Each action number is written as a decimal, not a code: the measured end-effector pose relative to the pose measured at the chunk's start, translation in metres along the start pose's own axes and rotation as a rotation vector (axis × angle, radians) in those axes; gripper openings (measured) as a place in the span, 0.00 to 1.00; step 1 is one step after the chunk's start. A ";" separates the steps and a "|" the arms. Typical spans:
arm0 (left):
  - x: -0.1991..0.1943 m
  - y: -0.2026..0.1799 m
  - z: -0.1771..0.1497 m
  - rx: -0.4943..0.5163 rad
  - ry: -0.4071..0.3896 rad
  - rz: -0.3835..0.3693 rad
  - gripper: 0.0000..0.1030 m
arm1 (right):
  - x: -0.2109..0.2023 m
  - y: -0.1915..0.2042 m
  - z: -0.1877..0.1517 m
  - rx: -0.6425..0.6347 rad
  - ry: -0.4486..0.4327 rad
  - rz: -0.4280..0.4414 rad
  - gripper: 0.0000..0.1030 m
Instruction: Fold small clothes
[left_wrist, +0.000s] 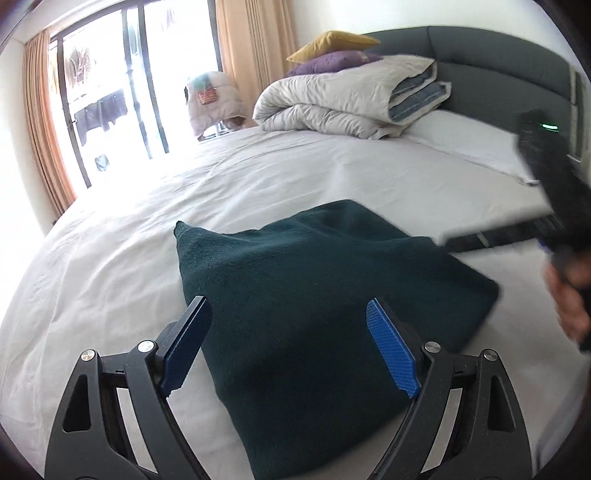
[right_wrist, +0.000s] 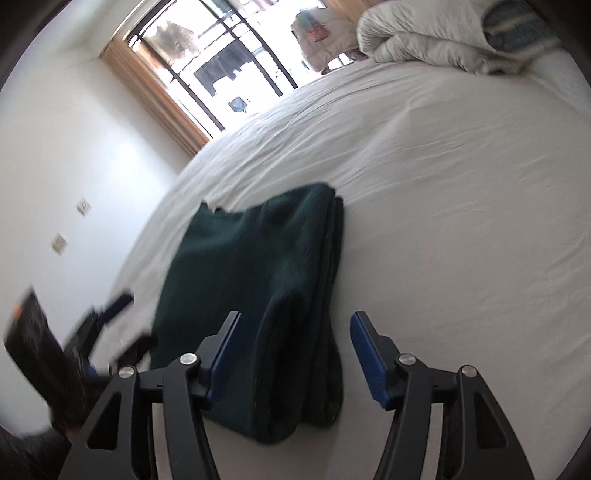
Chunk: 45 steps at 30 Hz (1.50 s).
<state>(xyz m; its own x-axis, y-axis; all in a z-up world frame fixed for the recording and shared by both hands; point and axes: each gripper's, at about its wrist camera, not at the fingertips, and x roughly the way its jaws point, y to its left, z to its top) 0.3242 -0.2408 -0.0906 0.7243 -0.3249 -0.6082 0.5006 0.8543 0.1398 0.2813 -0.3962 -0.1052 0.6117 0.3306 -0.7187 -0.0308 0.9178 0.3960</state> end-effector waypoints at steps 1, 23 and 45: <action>0.023 0.006 -0.002 0.008 0.059 0.016 0.83 | 0.008 0.005 -0.004 -0.042 0.025 -0.048 0.48; 0.054 0.121 -0.019 -0.531 0.186 -0.211 0.85 | -0.046 -0.048 0.002 0.186 -0.111 0.043 0.62; 0.114 0.116 -0.010 -0.571 0.340 -0.359 0.37 | 0.052 -0.030 0.029 0.159 0.130 0.098 0.28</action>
<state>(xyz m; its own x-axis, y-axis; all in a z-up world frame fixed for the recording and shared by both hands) 0.4596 -0.1745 -0.1515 0.3307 -0.5586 -0.7607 0.2876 0.8274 -0.4825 0.3367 -0.4130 -0.1379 0.5044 0.4512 -0.7362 0.0462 0.8373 0.5448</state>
